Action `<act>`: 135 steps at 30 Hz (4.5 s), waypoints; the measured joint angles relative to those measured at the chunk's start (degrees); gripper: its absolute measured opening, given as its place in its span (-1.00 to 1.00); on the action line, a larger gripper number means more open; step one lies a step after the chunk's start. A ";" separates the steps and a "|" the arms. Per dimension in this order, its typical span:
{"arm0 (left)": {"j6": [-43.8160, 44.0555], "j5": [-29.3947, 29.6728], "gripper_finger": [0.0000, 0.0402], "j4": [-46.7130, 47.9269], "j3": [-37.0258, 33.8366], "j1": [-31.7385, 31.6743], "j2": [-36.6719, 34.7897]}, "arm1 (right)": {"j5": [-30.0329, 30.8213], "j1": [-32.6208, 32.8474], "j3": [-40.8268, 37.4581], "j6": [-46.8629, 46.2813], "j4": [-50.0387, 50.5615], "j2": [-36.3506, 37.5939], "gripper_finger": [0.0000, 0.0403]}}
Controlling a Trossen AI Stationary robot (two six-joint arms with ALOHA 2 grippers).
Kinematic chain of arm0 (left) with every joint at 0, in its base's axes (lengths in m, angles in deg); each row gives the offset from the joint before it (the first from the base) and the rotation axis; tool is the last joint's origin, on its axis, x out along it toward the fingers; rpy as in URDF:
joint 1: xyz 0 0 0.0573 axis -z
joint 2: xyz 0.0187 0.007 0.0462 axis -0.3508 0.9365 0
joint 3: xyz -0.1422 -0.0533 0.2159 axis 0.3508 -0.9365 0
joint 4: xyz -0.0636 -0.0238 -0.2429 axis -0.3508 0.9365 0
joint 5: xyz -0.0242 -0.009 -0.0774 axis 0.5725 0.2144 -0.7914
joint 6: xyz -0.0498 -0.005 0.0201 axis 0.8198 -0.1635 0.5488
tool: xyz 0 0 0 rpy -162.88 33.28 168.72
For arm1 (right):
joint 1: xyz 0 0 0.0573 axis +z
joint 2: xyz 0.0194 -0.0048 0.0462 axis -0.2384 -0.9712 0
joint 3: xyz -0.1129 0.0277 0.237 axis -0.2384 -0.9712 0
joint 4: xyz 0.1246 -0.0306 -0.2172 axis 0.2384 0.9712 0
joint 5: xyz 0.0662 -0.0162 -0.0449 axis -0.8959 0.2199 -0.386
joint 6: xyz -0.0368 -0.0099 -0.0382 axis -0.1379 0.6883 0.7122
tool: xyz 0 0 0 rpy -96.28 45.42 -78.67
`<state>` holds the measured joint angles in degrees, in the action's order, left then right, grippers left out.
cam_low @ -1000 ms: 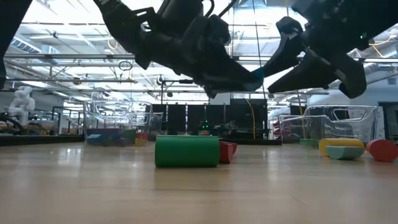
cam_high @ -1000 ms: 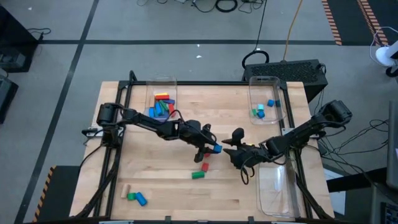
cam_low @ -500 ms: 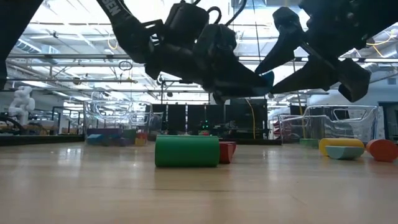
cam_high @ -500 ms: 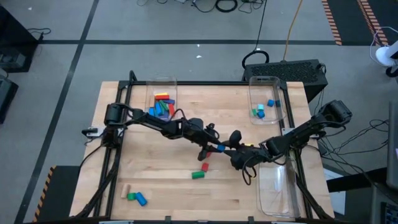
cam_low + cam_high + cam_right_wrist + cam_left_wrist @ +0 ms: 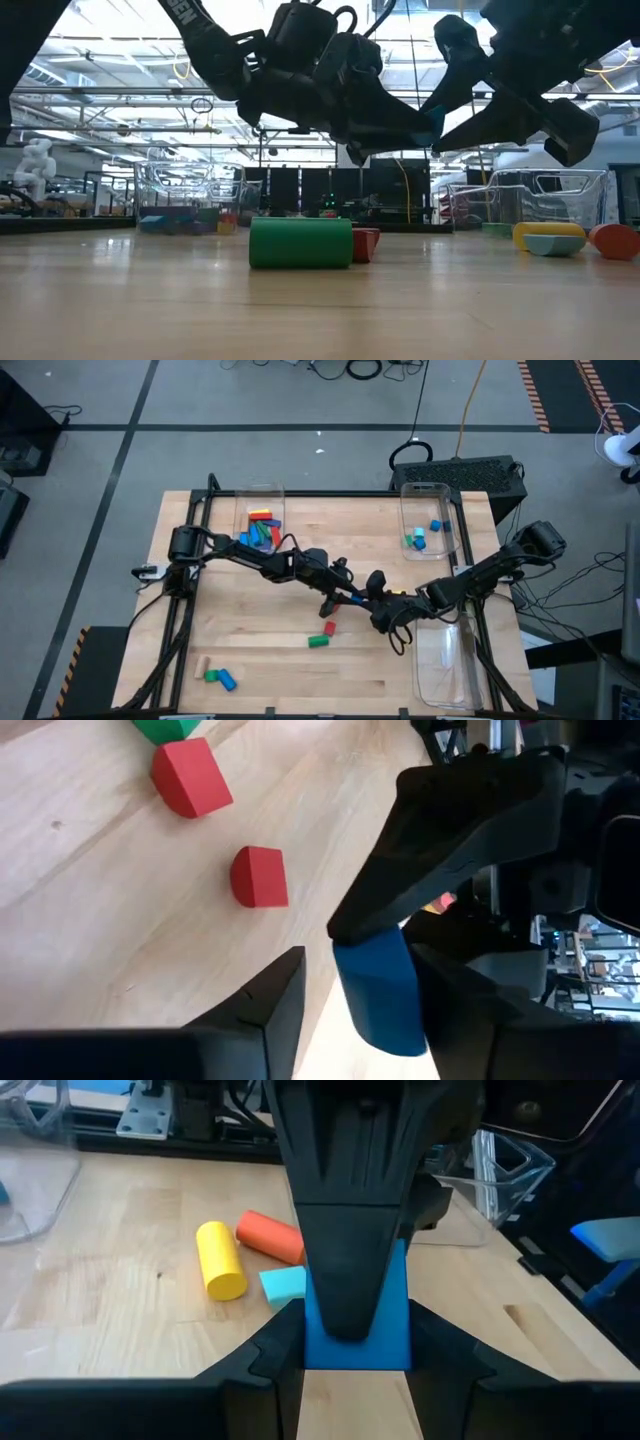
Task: Sort blocks by size
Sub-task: Put the blue half-circle block into the top right transparent bin, then put the red half-circle block into the top right transparent bin
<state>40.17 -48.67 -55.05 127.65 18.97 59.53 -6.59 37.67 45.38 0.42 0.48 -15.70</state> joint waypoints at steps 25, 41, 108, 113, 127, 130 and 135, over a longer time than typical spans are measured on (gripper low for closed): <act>-1.58 -1.11 -0.01 2.15 -0.02 -1.92 -0.28 | 2.26 -5.06 -0.02 -19.57 3.72 4.42 -0.66; 1.29 10.67 0.00 18.93 -0.04 -3.30 -3.91 | 9.32 -28.35 -0.07 -49.37 36.32 23.96 -0.65; 17.97 39.42 0.23 31.25 -0.08 13.33 -6.86 | -32.74 -59.75 -0.02 -58.24 46.40 42.42 0.07; 18.03 41.63 0.57 31.30 -0.09 13.50 -6.21 | -30.38 -57.63 -0.02 -58.71 46.47 42.40 0.07; 20.09 48.12 0.72 29.09 -0.02 15.87 -2.21 | -29.38 -55.47 -0.02 -59.14 46.44 42.38 0.07; 21.30 48.86 0.72 29.78 -0.07 15.96 -0.78 | -29.38 -55.47 -0.02 -59.15 46.42 42.38 0.07; 23.55 49.81 0.72 29.39 -0.04 15.96 1.10 | -29.17 -55.16 -0.02 -59.41 46.42 42.36 0.07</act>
<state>63.72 1.14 -25.65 127.61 34.93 60.63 -35.76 -17.49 45.36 -58.99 46.90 26.67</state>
